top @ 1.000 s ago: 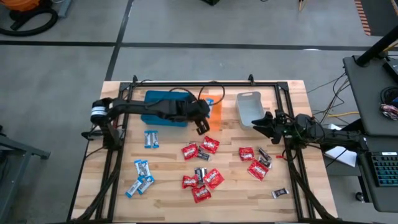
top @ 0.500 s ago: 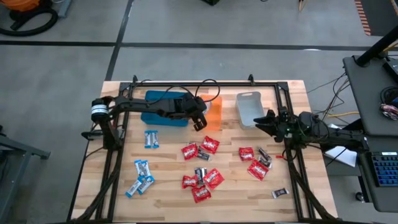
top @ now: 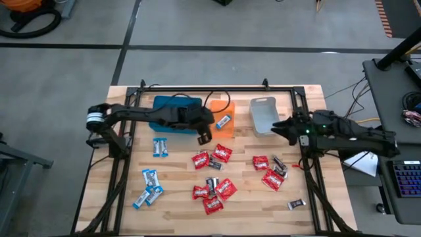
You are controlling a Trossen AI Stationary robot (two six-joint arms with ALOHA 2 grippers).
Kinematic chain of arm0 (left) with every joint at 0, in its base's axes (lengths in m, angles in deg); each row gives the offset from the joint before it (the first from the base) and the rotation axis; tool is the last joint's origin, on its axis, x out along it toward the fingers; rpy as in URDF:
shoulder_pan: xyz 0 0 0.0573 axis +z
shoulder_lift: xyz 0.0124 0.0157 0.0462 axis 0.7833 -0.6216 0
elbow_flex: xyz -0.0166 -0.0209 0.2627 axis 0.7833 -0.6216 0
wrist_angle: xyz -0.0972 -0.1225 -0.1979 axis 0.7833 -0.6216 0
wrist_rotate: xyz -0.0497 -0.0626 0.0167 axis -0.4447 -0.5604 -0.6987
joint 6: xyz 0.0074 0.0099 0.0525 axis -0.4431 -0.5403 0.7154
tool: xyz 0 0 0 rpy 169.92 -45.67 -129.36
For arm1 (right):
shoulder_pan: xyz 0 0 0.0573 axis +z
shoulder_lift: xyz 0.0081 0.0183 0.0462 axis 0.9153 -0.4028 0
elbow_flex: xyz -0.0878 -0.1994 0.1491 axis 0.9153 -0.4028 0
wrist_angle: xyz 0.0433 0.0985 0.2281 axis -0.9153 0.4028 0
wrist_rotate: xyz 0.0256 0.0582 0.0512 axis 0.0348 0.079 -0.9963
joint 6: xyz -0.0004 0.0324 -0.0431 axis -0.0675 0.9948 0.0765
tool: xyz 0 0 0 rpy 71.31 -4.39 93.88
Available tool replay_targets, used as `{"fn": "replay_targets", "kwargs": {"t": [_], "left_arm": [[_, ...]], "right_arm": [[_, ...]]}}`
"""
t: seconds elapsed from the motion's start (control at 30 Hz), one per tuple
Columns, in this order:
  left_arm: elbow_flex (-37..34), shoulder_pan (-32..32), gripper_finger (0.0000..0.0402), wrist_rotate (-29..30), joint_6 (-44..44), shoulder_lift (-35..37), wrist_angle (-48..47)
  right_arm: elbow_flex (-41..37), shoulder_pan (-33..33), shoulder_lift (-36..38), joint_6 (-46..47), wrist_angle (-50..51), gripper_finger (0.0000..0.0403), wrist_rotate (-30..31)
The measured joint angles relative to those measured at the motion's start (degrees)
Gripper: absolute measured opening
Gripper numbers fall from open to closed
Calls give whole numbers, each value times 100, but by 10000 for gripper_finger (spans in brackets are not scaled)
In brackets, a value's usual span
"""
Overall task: Sort candy
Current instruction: Put the brown chocolate bar into the gray bin
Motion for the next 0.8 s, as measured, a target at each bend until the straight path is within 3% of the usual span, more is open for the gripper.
{"fn": "replay_targets", "kwargs": {"t": [0.17, 0.27, 0.37, 0.53, 0.8], "left_arm": [[-721, -111, 77, -1317, 440, 945, 939], [-1279, -192, 77, -1802, -261, 1463, 1813], [-1941, -436, 77, -1804, -1079, 1953, 2837], [-2993, -901, 77, -1465, -1585, 2462, 4295], [-3671, -1094, 77, -1430, -2029, 3058, 4609]], "right_arm": [[620, 98, -977, 1325, 1282, 203, -300], [977, 241, -1630, 1733, 2117, 203, -976], [1277, 500, -2264, 1924, 3023, 203, -1362], [1389, 923, -3155, 1934, 3997, 203, -1413], [1359, 1262, -4315, 1821, 3801, 203, -1202]]}}
